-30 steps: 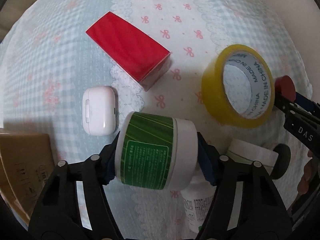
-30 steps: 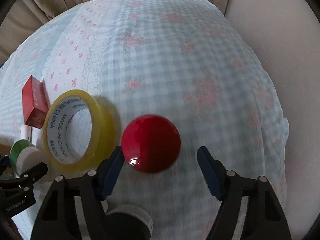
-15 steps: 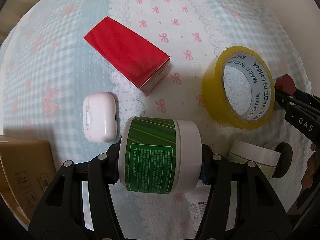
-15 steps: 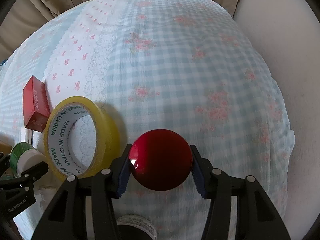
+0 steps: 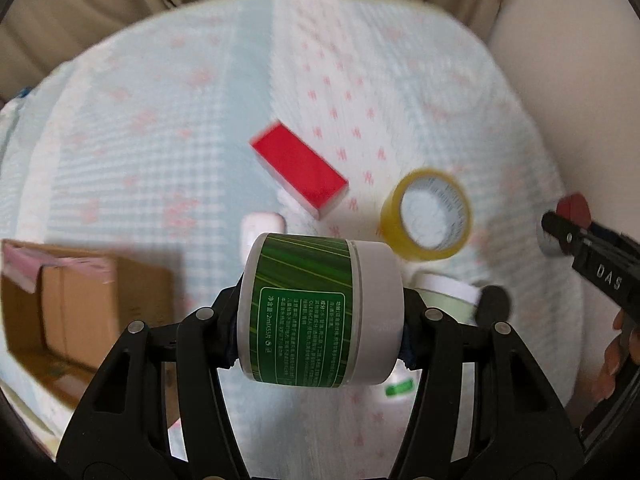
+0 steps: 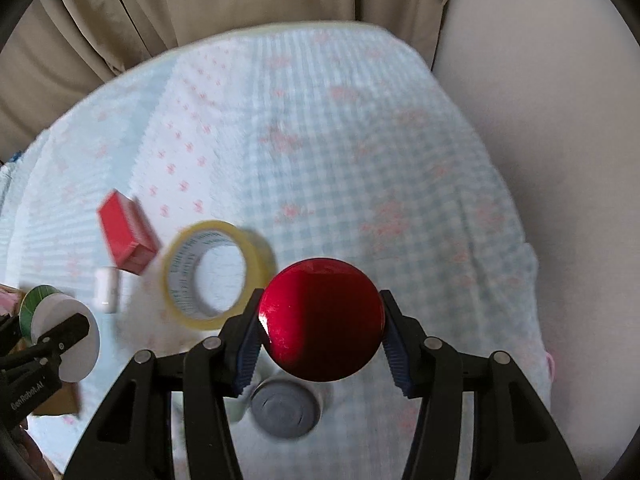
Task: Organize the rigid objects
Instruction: 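Carry the green jar and red ball together over the cardboard box, then open both tools to drop the jar and ball into the box, then move both tools back toward the remaining items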
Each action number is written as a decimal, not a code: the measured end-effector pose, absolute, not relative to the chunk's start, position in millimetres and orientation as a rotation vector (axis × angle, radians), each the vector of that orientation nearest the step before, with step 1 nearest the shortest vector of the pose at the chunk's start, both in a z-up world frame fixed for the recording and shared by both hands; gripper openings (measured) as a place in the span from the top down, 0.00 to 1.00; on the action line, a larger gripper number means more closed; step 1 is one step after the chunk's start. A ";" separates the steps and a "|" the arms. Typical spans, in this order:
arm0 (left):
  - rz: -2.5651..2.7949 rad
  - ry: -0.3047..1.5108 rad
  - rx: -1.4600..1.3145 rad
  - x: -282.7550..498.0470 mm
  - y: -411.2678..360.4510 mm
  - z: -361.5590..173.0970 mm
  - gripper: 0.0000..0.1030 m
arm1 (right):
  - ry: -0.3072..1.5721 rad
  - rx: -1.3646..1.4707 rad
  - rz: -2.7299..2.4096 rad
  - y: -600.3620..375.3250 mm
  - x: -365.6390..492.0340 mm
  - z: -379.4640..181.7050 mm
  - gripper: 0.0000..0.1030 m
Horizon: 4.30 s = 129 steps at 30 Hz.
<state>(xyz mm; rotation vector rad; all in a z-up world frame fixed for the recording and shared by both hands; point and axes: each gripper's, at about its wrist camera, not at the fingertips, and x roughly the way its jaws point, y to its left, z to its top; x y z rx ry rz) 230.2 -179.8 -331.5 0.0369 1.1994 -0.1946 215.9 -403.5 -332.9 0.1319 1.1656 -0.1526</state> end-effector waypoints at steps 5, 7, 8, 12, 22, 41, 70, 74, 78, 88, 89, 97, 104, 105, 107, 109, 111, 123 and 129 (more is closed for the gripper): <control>-0.171 1.129 -0.038 208.9 -151.7 -256.0 0.49 | 1.131 0.133 -0.128 -393.2 192.5 -266.5 0.52; -0.161 1.101 -0.057 199.7 -137.7 -229.7 0.48 | 1.116 0.124 -0.109 -383.2 185.1 -239.8 0.52; -0.159 1.085 -0.066 196.1 -128.4 -216.4 0.48 | 1.109 0.122 -0.100 -378.1 183.3 -230.3 0.52; -0.138 1.035 -0.076 184.6 -90.0 -183.1 0.48 | 1.076 0.101 -0.039 -348.9 174.6 -192.3 0.52; -0.122 0.995 -0.084 180.8 33.0 -154.5 0.48 | 1.008 0.078 0.067 -237.2 164.2 -144.7 0.52; -0.251 1.165 0.053 240.9 208.3 -237.7 0.49 | 1.122 0.172 0.031 -7.6 188.8 -188.2 0.52; -0.319 1.541 0.302 276.0 163.6 -433.8 0.48 | 1.445 -0.156 0.352 49.9 217.3 -408.6 0.52; -0.345 1.538 0.348 282.5 154.7 -429.3 0.47 | 1.437 -0.113 0.425 50.9 214.7 -406.4 0.52; -0.384 1.502 0.319 283.3 151.3 -415.2 0.00 | 1.474 -0.107 0.469 56.1 207.7 -412.0 0.12; -0.361 1.503 0.318 273.0 149.2 -411.6 0.00 | 1.457 -0.062 0.456 64.9 178.6 -412.5 0.00; -0.356 1.500 0.312 273.1 150.7 -410.5 0.00 | 1.453 -0.063 0.454 66.4 176.6 -412.0 0.00; -0.335 1.449 0.288 270.5 165.4 -380.4 0.00 | 1.428 -0.072 0.430 59.3 174.0 -402.0 0.00; -0.282 1.338 0.211 251.7 196.5 -294.1 0.00 | 1.356 -0.095 0.361 58.0 164.7 -335.9 0.00; -0.264 1.313 0.208 246.6 203.7 -279.0 0.00 | 1.343 -0.100 0.345 57.4 161.5 -322.7 0.00; -0.236 1.267 0.189 236.1 213.7 -252.2 0.00 | 1.312 -0.096 0.302 55.1 167.7 -299.5 0.00; -0.218 1.237 0.162 226.2 227.6 -230.3 0.00 | 1.266 -0.082 0.258 47.0 168.2 -268.9 0.00; -0.209 1.205 0.130 215.0 243.1 -206.3 0.00 | 1.225 -0.083 0.215 48.1 161.3 -245.3 0.00; -0.240 1.013 0.091 139.0 245.0 -113.5 0.00 | 1.093 0.033 0.117 29.4 116.7 -142.9 0.00; -0.288 0.966 0.080 114.8 216.1 -89.6 0.00 | 1.015 0.103 0.048 -0.4 89.1 -113.4 0.00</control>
